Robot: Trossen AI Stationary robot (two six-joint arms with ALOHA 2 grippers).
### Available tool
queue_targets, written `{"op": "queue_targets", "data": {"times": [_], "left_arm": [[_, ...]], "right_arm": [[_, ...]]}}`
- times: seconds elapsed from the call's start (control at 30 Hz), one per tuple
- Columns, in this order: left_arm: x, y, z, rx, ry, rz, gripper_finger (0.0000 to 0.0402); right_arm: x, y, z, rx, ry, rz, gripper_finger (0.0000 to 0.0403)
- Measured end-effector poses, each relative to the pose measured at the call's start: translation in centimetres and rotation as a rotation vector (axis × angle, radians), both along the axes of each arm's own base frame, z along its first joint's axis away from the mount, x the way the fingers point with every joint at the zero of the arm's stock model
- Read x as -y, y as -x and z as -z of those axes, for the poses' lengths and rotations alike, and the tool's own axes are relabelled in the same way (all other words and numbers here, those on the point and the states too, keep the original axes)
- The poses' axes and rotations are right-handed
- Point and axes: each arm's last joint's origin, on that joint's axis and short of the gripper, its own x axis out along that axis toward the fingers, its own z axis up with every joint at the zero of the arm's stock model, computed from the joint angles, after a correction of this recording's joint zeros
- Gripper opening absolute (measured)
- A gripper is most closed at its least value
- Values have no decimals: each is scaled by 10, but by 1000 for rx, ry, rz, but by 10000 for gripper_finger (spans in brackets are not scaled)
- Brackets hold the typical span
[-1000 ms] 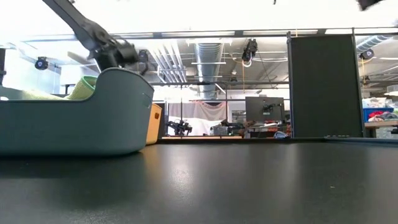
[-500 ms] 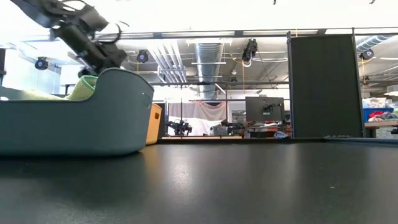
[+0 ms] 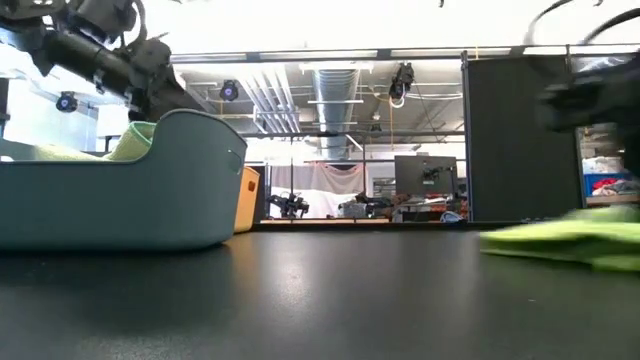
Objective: Sort microfiber towel by color & place in baskets
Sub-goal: Put the green microfiber towel into the blue bin
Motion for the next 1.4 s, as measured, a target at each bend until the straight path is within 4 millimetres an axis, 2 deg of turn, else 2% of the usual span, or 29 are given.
{"op": "queue_targets", "data": {"times": [0.13,0.23,0.33,0.4,0.57,0.67,0.77,0.87,0.97,1.1,1.23,1.4], "left_arm": [[17,-20,0,85,-22,86,217],[29,-35,-2,140,-44,195,217],[43,-50,-14,147,-110,311,217],[53,-60,-23,137,-157,391,217],[70,-90,-36,103,-207,512,217],[75,-110,-30,56,-156,533,217],[81,-132,-17,-15,-121,558,217],[92,-157,-6,-25,-92,613,217],[109,-184,-3,0,-89,723,217],[127,-218,5,-69,-89,777,217],[135,-253,16,-150,-63,783,217],[140,-291,49,-249,-55,795,217]], "right_arm": [[29,-27,-2,141,189,-42,230],[48,-46,-6,227,268,-71,236],[62,-63,-13,298,314,-133,242],[64,-70,-23,306,346,-189,246],[46,-76,-62,336,389,-288,247],[28,-72,-81,347,418,-312,238],[8,-62,-89,381,440,-300,228],[-10,-50,-87,412,420,-291,219],[-25,-38,-79,421,366,-273,214],[-42,-28,-73,437,316,-256,210],[-50,-23,-69,440,299,-250,210],[-53,-18,-68,423,296,-277,206]]}}
